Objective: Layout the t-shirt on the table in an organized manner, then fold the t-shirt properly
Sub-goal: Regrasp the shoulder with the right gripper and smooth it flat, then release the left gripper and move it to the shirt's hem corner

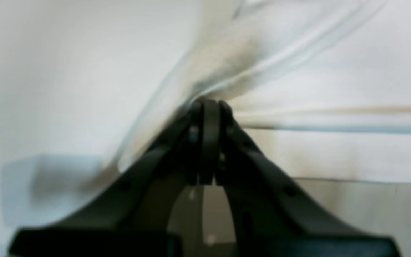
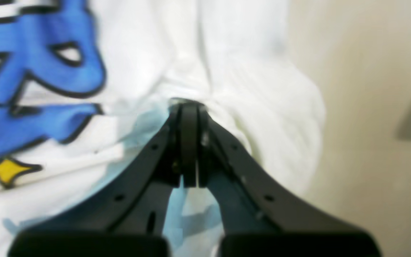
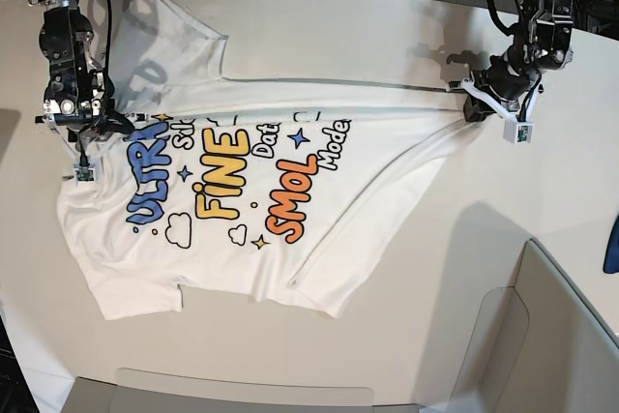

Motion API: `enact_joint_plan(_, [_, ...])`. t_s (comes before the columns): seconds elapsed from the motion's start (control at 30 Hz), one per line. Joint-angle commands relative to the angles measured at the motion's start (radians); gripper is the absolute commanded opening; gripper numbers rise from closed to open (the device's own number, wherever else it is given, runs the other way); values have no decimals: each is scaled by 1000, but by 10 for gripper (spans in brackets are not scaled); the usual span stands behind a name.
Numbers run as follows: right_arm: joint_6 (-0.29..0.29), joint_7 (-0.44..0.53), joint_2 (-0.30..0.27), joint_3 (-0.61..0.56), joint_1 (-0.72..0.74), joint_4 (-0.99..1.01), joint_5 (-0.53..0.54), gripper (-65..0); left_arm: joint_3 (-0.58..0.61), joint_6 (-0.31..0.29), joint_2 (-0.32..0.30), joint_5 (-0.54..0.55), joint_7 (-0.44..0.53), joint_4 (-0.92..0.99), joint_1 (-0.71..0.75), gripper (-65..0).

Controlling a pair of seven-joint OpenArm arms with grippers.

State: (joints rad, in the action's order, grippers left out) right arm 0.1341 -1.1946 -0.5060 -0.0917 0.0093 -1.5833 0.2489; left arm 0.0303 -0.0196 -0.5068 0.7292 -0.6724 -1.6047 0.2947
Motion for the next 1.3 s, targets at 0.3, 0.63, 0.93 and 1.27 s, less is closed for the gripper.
enact_joint_plan(0.3, [-230,-72,-73,0,-53,-84,-29,-650,3,19,10,-23,-65,5,27,-650])
enact_joint_plan(0.63, [-316,-72,-58,14,-108,-446,-27,-650,6,19,13,-23,-65,5,-15,-650])
enact_joint_plan(0.93, [-316,-72,37,13,-253,-449,-27,-650,6,20,12,-23,-65,13,-16,-650])
enact_joint_plan(1.27, [-314,-72,22,14,-325,-446,-33,-650,-7,22,12,-23,-60,-153,-18,-563])
